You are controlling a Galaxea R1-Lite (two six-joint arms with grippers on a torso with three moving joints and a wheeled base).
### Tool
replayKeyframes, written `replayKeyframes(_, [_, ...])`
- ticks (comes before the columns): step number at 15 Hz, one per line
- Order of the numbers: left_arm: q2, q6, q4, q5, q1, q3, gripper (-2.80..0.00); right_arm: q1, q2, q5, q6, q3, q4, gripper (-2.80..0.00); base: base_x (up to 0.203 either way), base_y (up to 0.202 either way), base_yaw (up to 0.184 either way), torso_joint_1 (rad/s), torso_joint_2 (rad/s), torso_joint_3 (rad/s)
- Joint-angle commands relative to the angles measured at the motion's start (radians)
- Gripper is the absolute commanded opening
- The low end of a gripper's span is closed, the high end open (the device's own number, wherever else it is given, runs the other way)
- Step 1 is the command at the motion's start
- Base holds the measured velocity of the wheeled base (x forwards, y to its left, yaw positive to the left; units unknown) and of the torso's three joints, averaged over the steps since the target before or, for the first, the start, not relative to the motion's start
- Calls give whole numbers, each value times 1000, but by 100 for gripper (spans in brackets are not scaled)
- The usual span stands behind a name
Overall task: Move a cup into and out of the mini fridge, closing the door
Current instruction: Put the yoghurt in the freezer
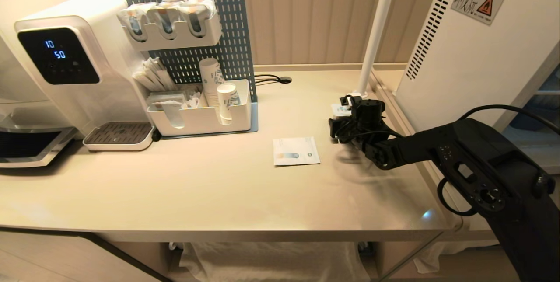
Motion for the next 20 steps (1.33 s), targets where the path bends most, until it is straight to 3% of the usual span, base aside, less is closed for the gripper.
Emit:
replayKeyframes(1, [0,2,-1,0,0,0,-280,-1,-29,-1,1,33,-4,-280,0,0,0,0,0,0])
replayKeyframes(9, [0,0,-1,0,0,0,-280,-30,-248,0,1,242,-11,-280,0,0,0,0,0,0])
replayKeyframes(14, [1,-2,-1,0,0,0,-280,-37,-452,-6,-10,526,-120,-280,0,0,0,0,0,0])
replayKeyframes(16, [1,-2,-1,0,0,0,-280,-37,-563,-77,-11,646,-165,-280,0,0,0,0,0,0])
replayKeyframes(20, [1,-8,-1,2,0,0,-280,-47,-803,-402,-16,794,-219,-280,0,0,0,0,0,0])
